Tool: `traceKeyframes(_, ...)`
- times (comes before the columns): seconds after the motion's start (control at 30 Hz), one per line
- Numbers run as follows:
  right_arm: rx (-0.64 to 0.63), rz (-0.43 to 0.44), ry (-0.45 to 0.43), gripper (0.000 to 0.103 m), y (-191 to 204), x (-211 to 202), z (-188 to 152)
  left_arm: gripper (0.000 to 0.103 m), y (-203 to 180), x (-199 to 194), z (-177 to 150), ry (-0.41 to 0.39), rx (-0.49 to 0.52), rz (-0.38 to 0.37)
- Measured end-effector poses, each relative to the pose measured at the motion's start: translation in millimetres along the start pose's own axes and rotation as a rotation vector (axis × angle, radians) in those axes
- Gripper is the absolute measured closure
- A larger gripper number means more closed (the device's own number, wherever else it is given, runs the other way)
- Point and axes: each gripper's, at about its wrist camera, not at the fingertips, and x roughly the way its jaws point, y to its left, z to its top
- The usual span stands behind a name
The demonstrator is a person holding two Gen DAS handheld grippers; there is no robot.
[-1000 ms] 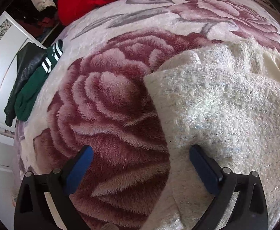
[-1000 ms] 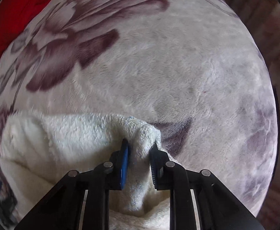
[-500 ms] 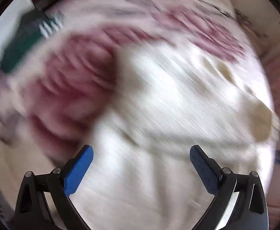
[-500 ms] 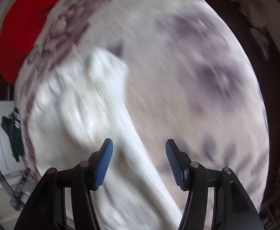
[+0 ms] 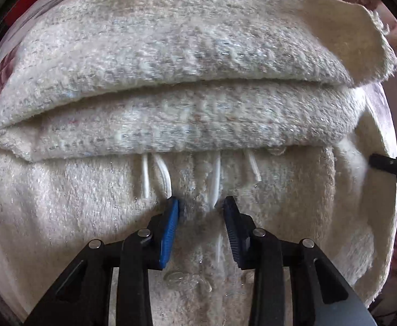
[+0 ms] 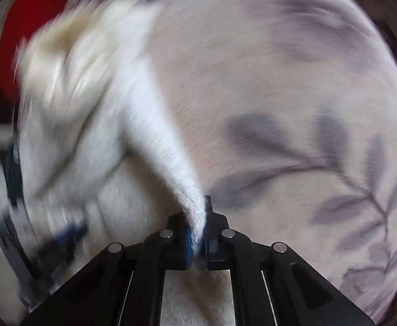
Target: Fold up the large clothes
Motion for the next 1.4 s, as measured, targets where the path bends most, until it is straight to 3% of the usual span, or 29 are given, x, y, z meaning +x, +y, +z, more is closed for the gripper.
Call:
traceKeyframes(0.03,0.143,0.052,-0.004,0.097,-25,-3,0,0.072,-1,1,-1,0.005,0.003,0.003)
traceKeyframes(0.1,0.283,0.124,0.014,0.097,-49,1,-7,0.072,0,3,3,0.013,-0.004,0.003)
traceKeyframes(0.2,0.239,0.135,0.011,0.090,-41,-6,-10,0.072,-1,4,6,0.019,0.008,0.000)
traceKeyframes(0.23,0.200,0.160,0.024,0.083,-37,-15,-11,0.072,-1,1,0,0.017,0.012,-0.008)
traceKeyframes(0.3,0.136,0.133,0.045,0.045,-34,-32,-20,0.071,1,1,0,0.011,0.008,-0.024)
traceKeyframes(0.37,0.054,0.070,0.059,0.029,-39,-51,-35,0.071,3,3,-2,0.001,0.008,-0.030)
traceKeyframes(0.4,0.032,0.058,0.084,0.028,-43,-52,-41,0.071,7,5,-4,-0.004,0.012,-0.029)
traceKeyframes(0.43,0.022,0.049,0.139,0.028,-50,-49,-51,0.071,6,6,-6,-0.011,0.021,-0.026)
traceKeyframes(0.47,0.020,0.058,0.193,0.038,-58,-44,-62,0.071,4,6,-8,-0.015,0.026,-0.026)
traceKeyframes(0.5,0.022,0.082,0.223,0.097,-63,-38,-76,0.071,3,6,-10,-0.019,0.030,-0.028)
traceKeyframes(0.53,0.012,0.073,0.230,0.096,-69,-33,-86,0.071,2,6,-11,-0.019,0.033,-0.031)
traceKeyframes(0.6,-0.064,-0.065,0.128,0.100,-74,-37,-100,0.071,1,6,-11,-0.010,0.030,-0.041)
traceKeyframes(0.67,0.046,-0.117,0.128,0.103,-99,-32,-104,0.071,7,6,-10,0.001,0.024,-0.050)
traceKeyframes(0.73,0.174,-0.086,0.162,0.103,-122,-31,-105,0.071,9,4,-6,0.011,0.024,-0.056)
traceKeyframes(0.83,0.178,-0.023,0.111,0.101,-110,-61,-93,0.071,8,-2,-1,0.013,0.051,-0.046)
traceKeyframes(0.87,0.157,-0.013,0.091,0.092,-102,-70,-87,0.071,8,-3,0,0.011,0.056,-0.047)
traceKeyframes(0.9,0.126,-0.004,0.059,0.068,-90,-82,-76,0.071,9,-2,1,0.010,0.056,-0.048)
traceKeyframes(0.97,0.073,0.027,0.016,0.039,-70,-91,-52,0.071,8,1,1,0.012,0.056,-0.040)
traceKeyframes(1.07,-0.095,0.031,-0.026,0.039,-21,-82,2,0.071,5,5,2,0.012,0.061,-0.017)
traceKeyframes(1.17,-0.332,-0.054,0.001,0.039,36,-50,35,0.071,0,8,4,0.012,0.058,-0.011)
traceKeyframes(1.27,-0.554,-0.184,0.074,0.042,80,-6,42,0.072,-5,9,7,0.014,0.047,-0.020)
traceKeyframes(1.33,-0.589,-0.240,0.037,0.071,91,9,43,0.071,-3,12,7,0.014,0.040,-0.029)
traceKeyframes(1.4,-0.414,-0.200,-0.018,0.090,77,4,56,0.071,0,12,7,0.009,0.037,-0.038)
